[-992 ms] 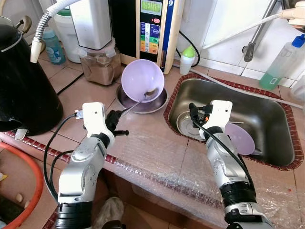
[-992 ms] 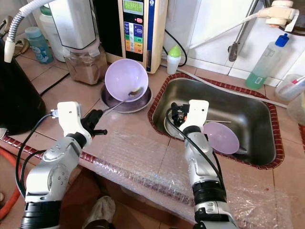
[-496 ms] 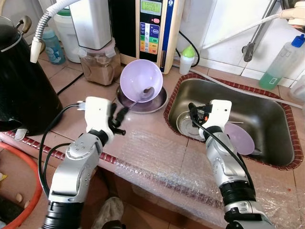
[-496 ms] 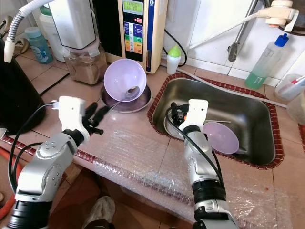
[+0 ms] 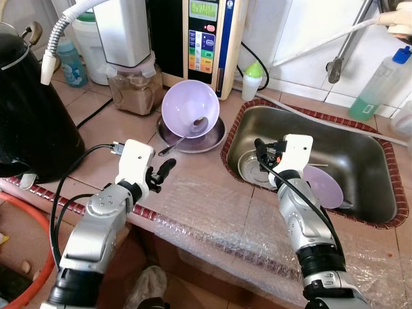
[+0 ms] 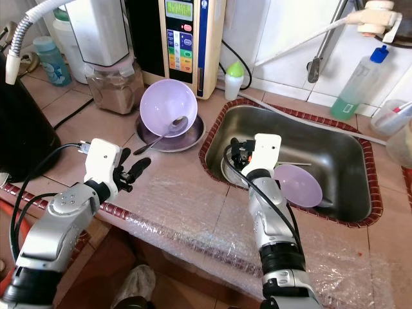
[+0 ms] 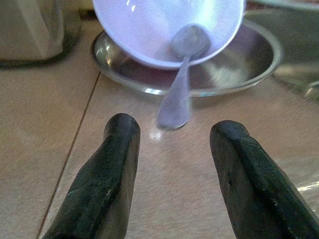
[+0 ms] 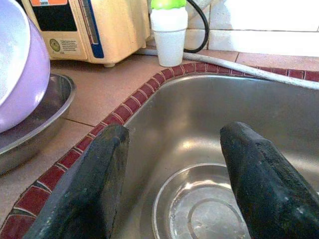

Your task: Kitchen organization

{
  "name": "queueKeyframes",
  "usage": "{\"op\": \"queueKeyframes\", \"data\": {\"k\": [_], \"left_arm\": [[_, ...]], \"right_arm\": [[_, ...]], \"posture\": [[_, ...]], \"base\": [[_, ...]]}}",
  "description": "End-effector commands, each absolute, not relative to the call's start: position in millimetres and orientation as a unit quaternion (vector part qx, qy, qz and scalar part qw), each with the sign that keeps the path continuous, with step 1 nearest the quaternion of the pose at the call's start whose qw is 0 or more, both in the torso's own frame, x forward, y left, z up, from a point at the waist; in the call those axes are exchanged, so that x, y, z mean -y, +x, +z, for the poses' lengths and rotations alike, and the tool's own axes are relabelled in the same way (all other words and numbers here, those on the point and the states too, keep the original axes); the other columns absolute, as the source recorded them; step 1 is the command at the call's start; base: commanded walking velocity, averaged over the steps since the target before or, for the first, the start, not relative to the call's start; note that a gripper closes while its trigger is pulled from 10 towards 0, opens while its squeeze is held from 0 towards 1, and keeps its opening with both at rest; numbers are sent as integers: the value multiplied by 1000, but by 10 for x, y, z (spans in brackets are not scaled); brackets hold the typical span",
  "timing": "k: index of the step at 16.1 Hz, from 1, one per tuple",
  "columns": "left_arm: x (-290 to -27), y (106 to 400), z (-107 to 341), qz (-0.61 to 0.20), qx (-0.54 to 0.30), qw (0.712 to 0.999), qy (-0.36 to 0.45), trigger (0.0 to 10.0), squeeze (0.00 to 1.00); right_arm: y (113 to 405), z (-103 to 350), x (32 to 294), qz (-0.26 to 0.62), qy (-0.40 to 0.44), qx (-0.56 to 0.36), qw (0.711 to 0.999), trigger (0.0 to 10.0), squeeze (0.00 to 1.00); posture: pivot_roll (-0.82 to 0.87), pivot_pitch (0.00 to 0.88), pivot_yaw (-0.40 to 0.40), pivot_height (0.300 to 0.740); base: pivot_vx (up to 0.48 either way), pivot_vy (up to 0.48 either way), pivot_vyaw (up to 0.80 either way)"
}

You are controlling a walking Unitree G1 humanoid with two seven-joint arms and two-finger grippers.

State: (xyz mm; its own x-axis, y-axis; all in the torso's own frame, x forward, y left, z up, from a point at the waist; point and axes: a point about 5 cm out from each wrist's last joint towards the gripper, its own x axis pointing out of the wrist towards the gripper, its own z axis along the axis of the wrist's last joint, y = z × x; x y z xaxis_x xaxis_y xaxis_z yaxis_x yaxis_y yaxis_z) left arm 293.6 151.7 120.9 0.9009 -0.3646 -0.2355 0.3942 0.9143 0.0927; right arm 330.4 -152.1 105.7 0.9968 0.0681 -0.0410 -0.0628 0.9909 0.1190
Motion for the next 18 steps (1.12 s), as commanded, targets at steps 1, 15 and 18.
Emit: {"op": "queueKeyframes", "data": {"k": [1, 15, 18], "left_arm": [[-1533, 2984, 1186, -198, -109, 971, 81, 10000, 0], [-1497, 3231, 1093, -203, -67, 973, 92, 10000, 0], [-1470, 3260, 1109, -198, -53, 975, 87, 10000, 0]], "right_arm": [[3289, 1066, 1552, 28, 59, -20, 998, 10000, 0], [3269, 1066, 1523, 33, 63, -19, 997, 10000, 0], [3278, 1077, 1517, 37, 62, -18, 997, 10000, 0]], "posture": [[25, 0, -29, 740], [9, 0, -20, 740], [7, 0, -26, 740]], "base": [[0, 0, 0], [0, 0, 0], [0, 0, 0]]}}
